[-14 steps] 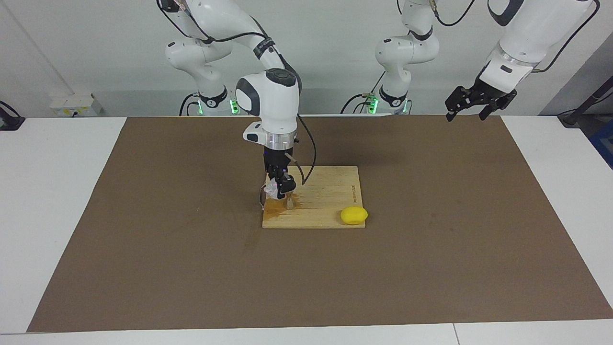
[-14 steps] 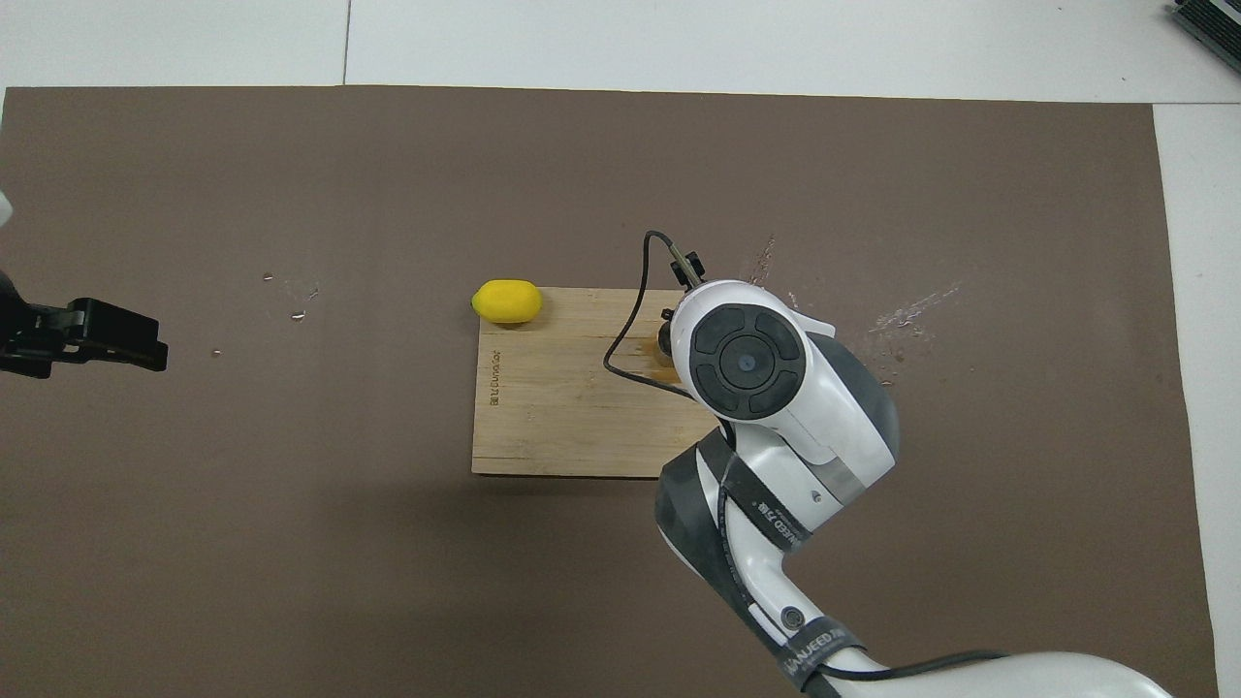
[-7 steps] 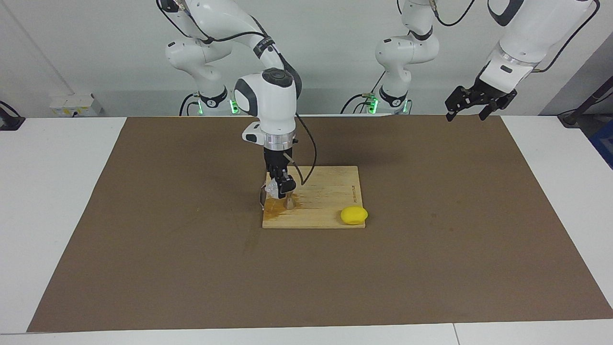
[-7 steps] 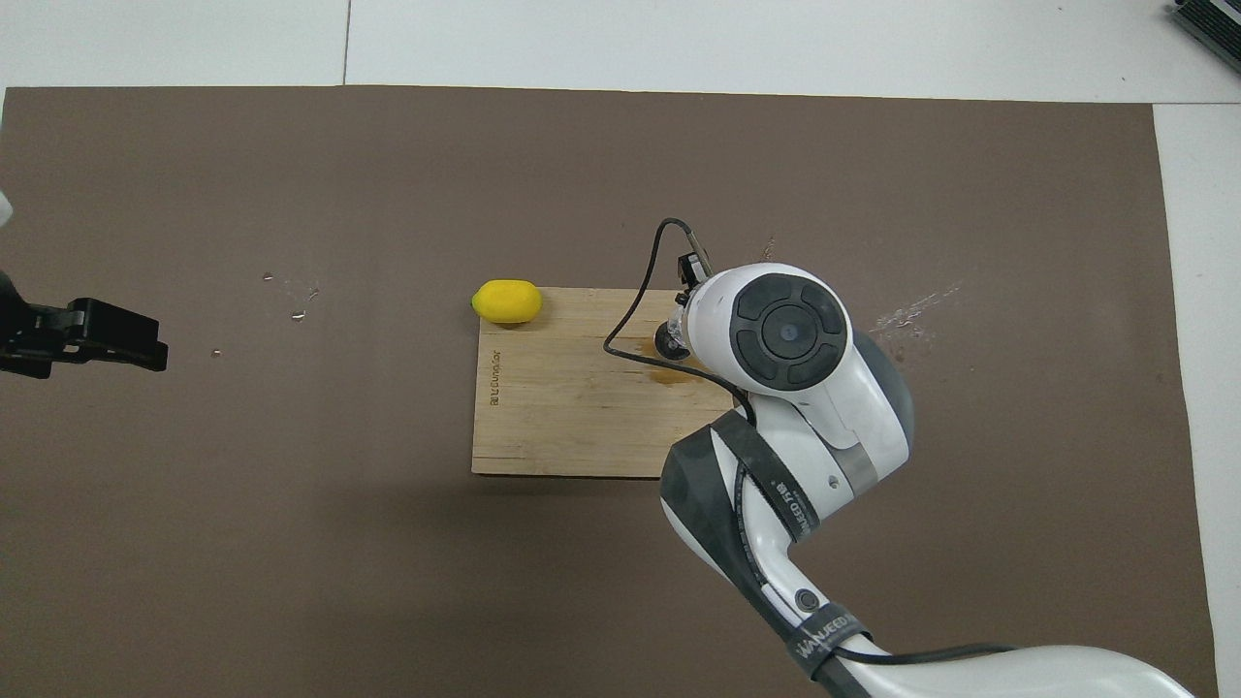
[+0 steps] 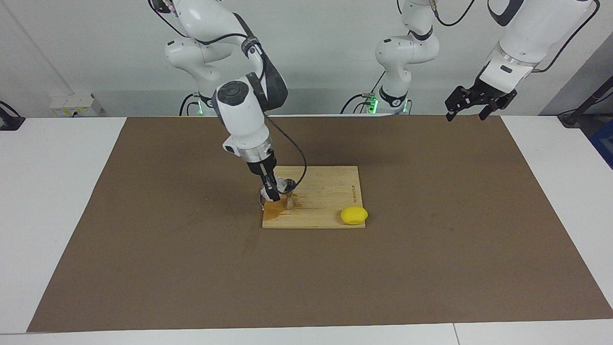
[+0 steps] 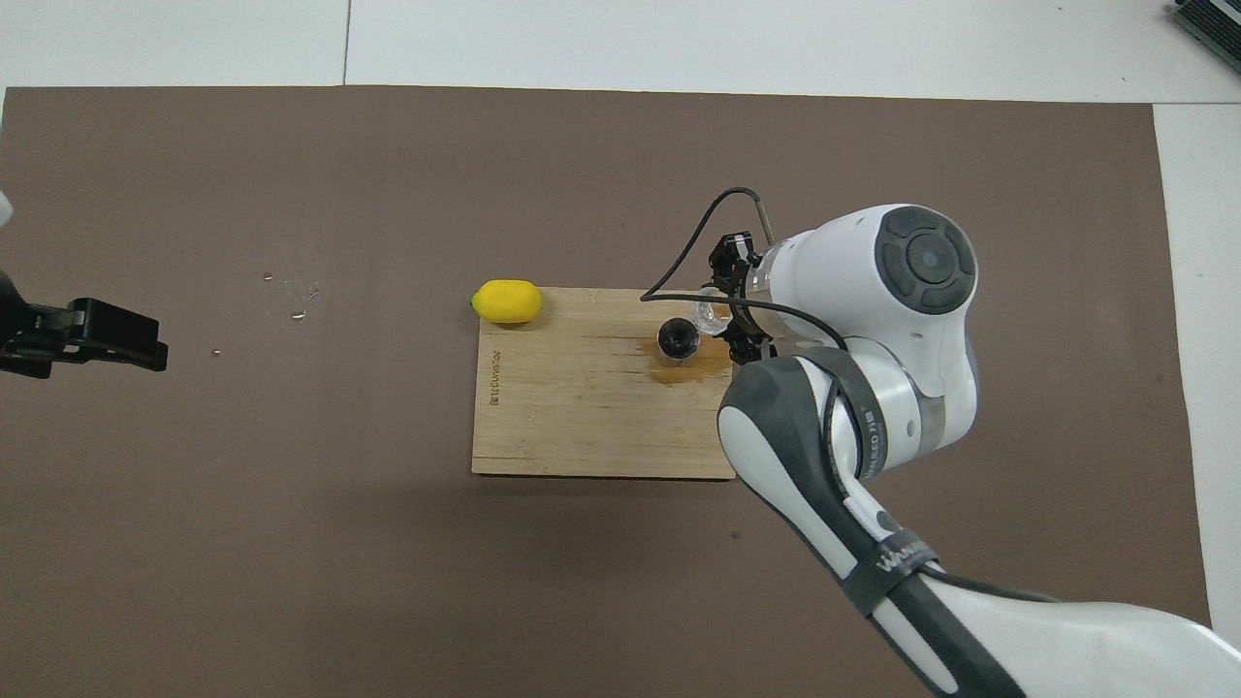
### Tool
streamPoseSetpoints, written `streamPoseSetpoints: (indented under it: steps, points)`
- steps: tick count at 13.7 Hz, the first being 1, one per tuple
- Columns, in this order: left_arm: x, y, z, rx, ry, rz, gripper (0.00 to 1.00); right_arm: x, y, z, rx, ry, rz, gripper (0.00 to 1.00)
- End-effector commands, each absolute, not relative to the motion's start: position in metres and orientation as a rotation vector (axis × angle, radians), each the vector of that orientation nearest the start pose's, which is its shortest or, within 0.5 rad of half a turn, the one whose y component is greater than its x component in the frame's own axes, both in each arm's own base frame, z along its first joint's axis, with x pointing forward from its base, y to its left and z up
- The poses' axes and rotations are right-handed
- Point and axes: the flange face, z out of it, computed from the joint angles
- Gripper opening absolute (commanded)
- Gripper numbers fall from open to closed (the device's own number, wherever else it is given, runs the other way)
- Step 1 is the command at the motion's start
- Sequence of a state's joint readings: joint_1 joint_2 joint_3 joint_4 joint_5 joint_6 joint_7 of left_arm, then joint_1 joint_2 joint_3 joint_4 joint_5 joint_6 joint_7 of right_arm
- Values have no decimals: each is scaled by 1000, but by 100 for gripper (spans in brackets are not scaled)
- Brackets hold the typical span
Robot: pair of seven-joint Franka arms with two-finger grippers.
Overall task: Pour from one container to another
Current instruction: 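Carry the clear glass back and lower it onto the table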
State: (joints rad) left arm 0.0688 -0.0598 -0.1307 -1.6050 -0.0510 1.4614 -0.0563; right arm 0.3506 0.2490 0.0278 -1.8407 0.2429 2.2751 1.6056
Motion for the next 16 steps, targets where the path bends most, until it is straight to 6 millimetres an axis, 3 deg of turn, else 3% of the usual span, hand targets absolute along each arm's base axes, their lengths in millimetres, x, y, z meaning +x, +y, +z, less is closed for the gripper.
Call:
streamPoseSetpoints:
  steps: [1,7,10,12,16]
  points:
    - [520,-39,631,-3159,17,151,100,603,201,403,-2105,1848,258,0]
    - [520,-39,631,-3159,17,149,100,600,88,356,-1774,1917,506,0]
    - [520,-38,631,-3159,15,151,100,597,39,336,-1775,1894,542,0]
    - [520,-39,631,-3159,17,151,100,593,0,311,-1781,1861,565,0]
    - [520,-39,631,-3159,17,151,100,584,-56,272,-1787,1831,602,0]
